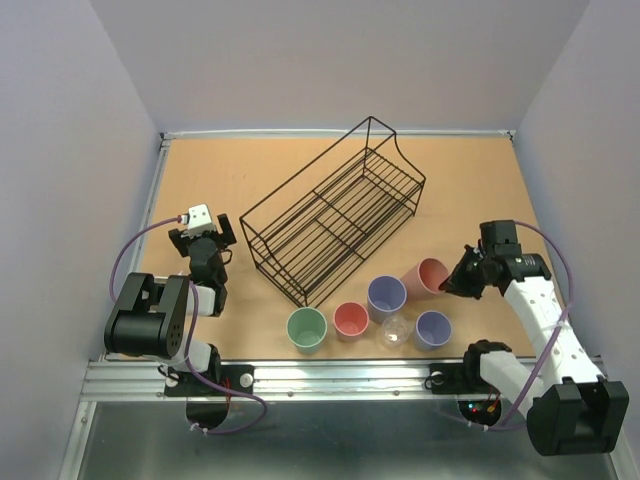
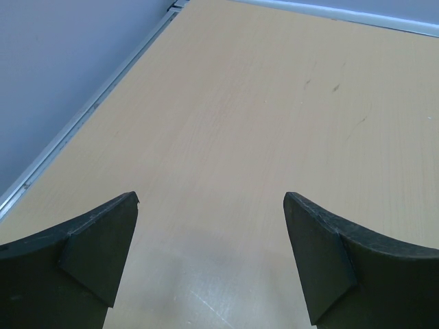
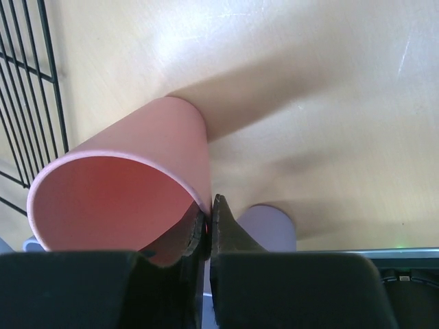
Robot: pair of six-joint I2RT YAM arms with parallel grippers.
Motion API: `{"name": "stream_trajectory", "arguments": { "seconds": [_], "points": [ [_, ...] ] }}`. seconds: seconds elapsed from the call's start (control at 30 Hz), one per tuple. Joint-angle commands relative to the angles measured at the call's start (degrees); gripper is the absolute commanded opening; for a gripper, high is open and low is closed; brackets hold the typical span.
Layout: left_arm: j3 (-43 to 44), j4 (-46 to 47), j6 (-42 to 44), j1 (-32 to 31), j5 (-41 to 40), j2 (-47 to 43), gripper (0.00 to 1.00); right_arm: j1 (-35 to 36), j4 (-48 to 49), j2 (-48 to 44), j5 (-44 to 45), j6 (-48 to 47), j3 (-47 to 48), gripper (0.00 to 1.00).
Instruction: Load the cups into the dish rack
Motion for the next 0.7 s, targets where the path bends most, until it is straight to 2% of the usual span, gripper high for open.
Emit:
{"name": "stream_trajectory", "arguments": {
  "seconds": [0.0,0.17,0.27,0.37,0.5,0.57,0.6,0.67],
  "points": [
    [0.8,14.17,0.58,0.2,0.02,-1.45,0.99,-0.24,0.01,0.14,1.89,-1.4,4.74,0.0],
    [4.13,7.53,1.82,-0.24,0.03,-5.75,0.99,-0.24,-8.59,3.21,9.08,-4.22,18.01,0.0],
    [11.68,-12.64,0.41,-0.24,-2.26,-10.32,0.98,-0.24,-13.09,4.27,13.84,-4.66,25.31,0.0],
    [18.98,-22.26,1.29,-0.24,-3.58,-14.61,0.99,-0.24,-15.64,4.8,15.26,-4.83,31.97,0.0],
    [25.05,-37.54,0.33,-0.24,-5.08,-21.91,0.99,-0.24,-17.14,5.33,13.16,-5.45,38.4,0.0],
    [28.3,-43.09,0.41,-0.15,0.7,-27.19,0.99,-0.24,-17.49,5.41,10.01,-5.71,41.05,0.0],
    [29.53,-48.87,-0.02,-0.15,4.64,-28.69,0.99,-0.24,-17.67,5.33,8.85,-5.71,43.41,0.0],
    [33.83,-54.87,-4.65,-0.15,6.08,-32.28,0.99,-0.24,-17.84,4.98,5.18,-5.19,45.27,0.01]
  ]
}}
